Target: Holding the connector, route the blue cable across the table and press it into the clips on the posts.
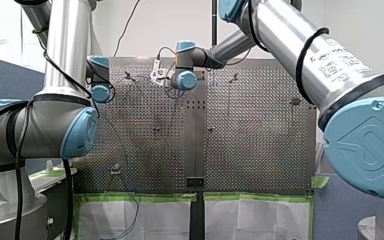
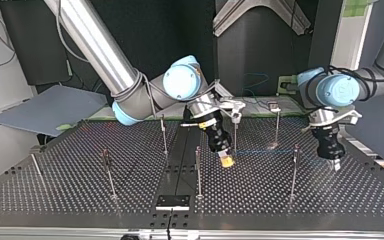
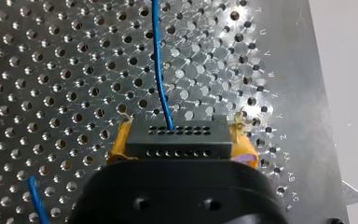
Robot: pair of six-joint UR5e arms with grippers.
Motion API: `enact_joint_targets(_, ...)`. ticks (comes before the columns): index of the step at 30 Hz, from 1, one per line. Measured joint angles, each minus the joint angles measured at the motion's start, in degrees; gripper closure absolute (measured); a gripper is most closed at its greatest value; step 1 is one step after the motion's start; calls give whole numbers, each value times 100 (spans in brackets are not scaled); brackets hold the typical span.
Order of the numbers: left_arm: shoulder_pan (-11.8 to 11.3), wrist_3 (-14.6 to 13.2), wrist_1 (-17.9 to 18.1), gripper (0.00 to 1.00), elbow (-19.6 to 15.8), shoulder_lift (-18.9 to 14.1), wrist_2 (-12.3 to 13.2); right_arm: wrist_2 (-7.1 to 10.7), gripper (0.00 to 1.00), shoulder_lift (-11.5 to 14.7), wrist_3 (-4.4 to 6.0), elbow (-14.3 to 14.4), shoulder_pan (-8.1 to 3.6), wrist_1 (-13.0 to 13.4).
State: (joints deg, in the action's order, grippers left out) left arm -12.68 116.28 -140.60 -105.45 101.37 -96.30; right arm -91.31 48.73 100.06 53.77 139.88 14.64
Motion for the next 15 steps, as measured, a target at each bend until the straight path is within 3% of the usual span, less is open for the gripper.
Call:
enact_joint_targets(5, 12, -25, -239, 2, -13, -171, 150, -10, 100, 0, -26, -1, 12, -58)
enact_joint_targets(9, 39, -116, -466, 2, -90, -387, 48, -32, 100, 1, -55, -1, 40, -144)
enact_joint_targets(15, 73, -65, -762, 2, -267, -681, 84, -233, 100, 2, -93, 1, 77, -350)
